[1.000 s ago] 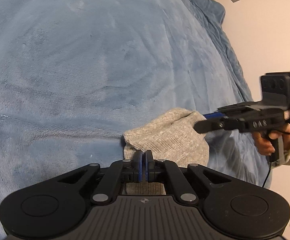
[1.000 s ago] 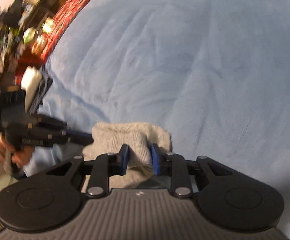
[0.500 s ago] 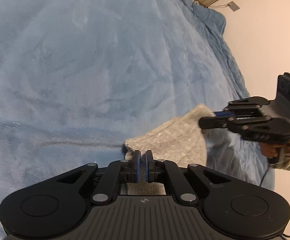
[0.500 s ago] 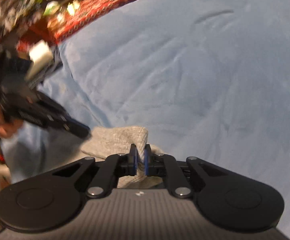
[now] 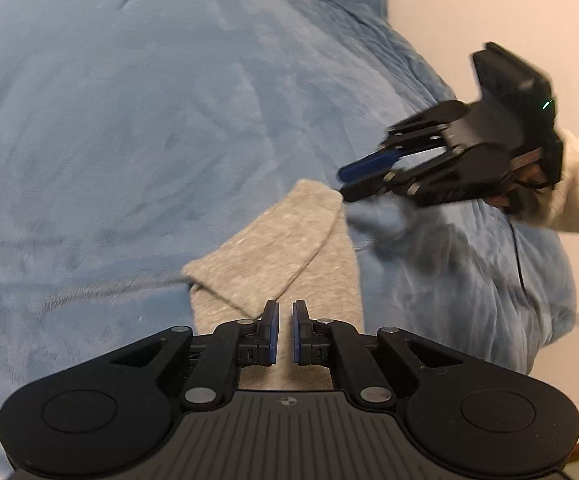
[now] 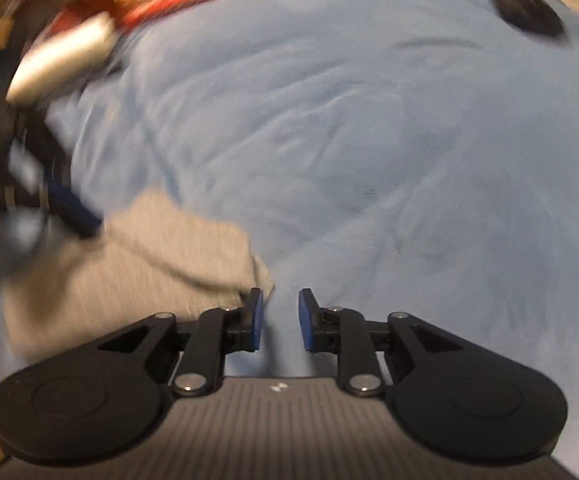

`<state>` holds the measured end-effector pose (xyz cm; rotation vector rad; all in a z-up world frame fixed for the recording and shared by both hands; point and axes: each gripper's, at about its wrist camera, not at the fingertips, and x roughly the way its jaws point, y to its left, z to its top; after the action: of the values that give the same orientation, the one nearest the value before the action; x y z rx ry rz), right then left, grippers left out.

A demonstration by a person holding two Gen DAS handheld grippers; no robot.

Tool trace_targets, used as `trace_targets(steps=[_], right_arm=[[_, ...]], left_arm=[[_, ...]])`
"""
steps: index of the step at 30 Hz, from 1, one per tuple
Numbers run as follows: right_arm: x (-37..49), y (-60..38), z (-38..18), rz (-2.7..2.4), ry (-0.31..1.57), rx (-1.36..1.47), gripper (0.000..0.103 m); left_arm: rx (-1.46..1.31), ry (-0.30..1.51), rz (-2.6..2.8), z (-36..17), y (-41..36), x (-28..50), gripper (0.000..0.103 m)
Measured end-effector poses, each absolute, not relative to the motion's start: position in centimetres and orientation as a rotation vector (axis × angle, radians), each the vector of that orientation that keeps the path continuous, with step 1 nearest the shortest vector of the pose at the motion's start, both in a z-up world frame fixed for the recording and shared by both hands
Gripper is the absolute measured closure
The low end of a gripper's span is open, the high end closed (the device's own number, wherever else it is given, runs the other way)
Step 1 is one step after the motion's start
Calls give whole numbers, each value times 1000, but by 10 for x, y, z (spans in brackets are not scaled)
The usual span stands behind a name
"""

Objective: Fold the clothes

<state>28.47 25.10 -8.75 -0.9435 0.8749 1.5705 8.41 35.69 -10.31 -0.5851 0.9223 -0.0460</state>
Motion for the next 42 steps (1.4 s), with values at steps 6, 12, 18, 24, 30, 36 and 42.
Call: trace_targets(steps=[6, 12, 18, 24, 30, 36, 42], right_arm=[[273, 251, -105, 1693, 724, -995, 79], [272, 259, -116, 1776, 705, -955, 91], [291, 271, -104, 1746, 830, -742, 95], [314, 298, -116, 1657, 968, -630, 98], [337, 301, -121, 1577, 1077, -570, 87], [350, 284, -92, 1554, 1079, -482, 87], [308, 266, -74, 1626, 1063, -455, 85]], left_arm=[[-536, 965, -11, -101, 357, 93, 98], [-567, 1015, 21, -108, 363, 94, 98], [-540, 1008, 21, -106, 359, 94, 98], [-471, 960, 38, -101, 349, 99, 98], [-467, 939, 48, -98, 345, 100, 98], [-407, 919, 20, -85, 339, 93, 98], [-411, 914, 10, -87, 339, 88, 98]])
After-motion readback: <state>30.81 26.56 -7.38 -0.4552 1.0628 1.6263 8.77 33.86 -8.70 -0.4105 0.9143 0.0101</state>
